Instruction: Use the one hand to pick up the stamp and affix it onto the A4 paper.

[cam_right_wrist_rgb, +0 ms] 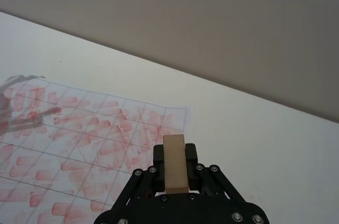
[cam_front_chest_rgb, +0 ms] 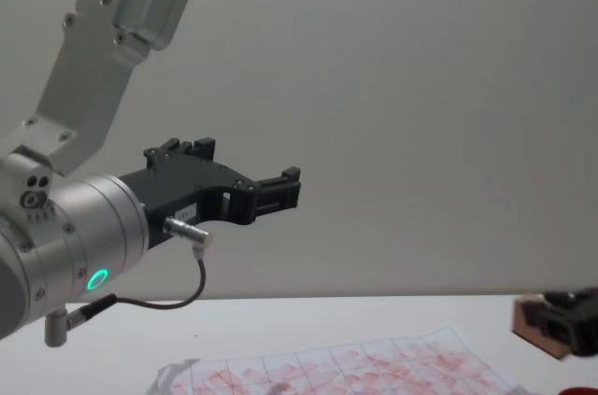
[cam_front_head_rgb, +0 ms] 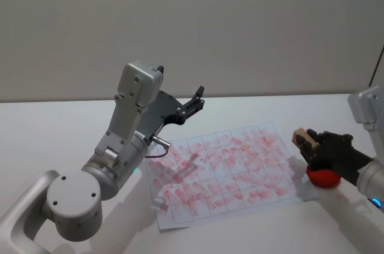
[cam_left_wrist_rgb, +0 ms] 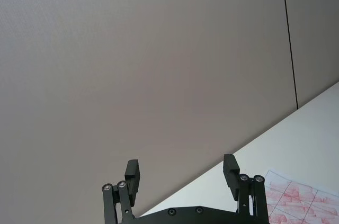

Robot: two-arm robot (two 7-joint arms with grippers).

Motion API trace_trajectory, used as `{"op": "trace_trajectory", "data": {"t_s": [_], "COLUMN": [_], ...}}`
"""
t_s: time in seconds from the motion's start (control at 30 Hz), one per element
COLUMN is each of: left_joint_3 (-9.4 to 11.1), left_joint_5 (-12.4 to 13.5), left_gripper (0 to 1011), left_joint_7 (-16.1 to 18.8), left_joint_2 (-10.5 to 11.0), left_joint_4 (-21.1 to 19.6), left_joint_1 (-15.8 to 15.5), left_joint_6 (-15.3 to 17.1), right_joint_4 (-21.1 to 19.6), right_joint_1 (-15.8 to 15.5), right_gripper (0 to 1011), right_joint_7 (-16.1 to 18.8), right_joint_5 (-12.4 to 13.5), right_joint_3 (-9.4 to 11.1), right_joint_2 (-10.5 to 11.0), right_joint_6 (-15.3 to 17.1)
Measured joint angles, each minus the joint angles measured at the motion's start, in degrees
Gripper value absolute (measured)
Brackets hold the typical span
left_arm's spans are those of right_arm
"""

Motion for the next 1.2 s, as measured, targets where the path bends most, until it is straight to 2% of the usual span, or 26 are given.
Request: {"op": "trace_trajectory", "data": {"t_s": [0.3,0.4,0.7,0.93,1.2], "left_joint_3": [0.0,0.0,0.0,0.0,0.0], "left_joint_5": [0.0,0.0,0.0,0.0,0.0], "left_gripper": [1001,1001,1001,1001,1001], "left_joint_7": [0.0,0.0,0.0,0.0,0.0], "left_joint_2": [0.0,0.0,0.0,0.0,0.0], "left_joint_4": [0.0,0.0,0.0,0.0,0.0], "left_joint_1": [0.0,0.0,0.0,0.0,0.0], "left_joint_6": [0.0,0.0,0.0,0.0,0.0], "right_joint_4": [2.1,3.5,7.4,9.5,11.1], "right_joint_1": [3.0,4.3,6.2,6.4,6.4], "right_gripper": [216,214,216,214,216], "right_joint_7": [5.8,8.7,14.1,16.1,17.1], "right_joint_5": [-1.4,-1.5,-0.9,-0.2,-0.4], "right_joint_3": [-1.0,-1.7,-3.2,-4.1,-4.6], "right_joint_2": [-1.3,-2.1,-3.7,-4.1,-4.1], "right_joint_6": [-2.6,-3.3,-3.0,-1.2,0.4]}}
